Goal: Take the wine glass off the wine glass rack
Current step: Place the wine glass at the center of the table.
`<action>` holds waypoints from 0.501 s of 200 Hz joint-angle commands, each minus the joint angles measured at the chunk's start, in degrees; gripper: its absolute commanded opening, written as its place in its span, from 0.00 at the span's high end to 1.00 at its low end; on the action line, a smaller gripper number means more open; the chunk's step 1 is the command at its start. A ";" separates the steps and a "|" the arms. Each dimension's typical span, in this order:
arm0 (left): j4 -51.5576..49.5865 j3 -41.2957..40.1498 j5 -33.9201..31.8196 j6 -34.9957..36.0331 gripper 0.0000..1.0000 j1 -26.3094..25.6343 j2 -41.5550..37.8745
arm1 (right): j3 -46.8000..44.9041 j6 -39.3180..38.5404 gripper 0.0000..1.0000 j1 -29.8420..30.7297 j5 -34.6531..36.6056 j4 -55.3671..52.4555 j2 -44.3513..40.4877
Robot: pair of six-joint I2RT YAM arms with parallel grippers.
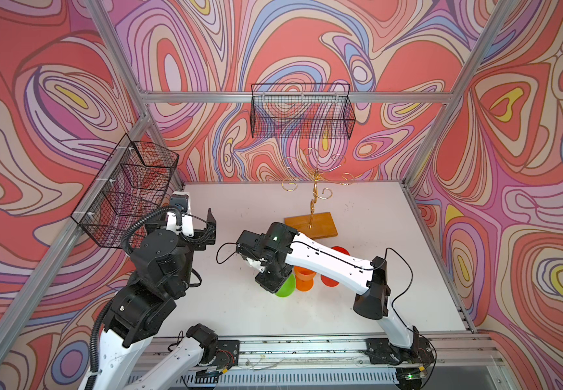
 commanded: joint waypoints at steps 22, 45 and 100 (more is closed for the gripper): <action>-0.47 -0.25 0.55 -0.51 0.00 0.36 -0.45 | 2.50 -0.11 0.59 0.15 1.71 -0.07 1.93; -0.60 -0.25 0.55 -0.54 0.00 0.51 -0.54 | 2.83 -0.10 0.59 0.16 1.99 -0.09 1.95; -0.77 -0.16 0.83 -0.55 0.00 0.49 -0.54 | 1.99 -0.19 0.59 0.12 3.36 -0.26 1.71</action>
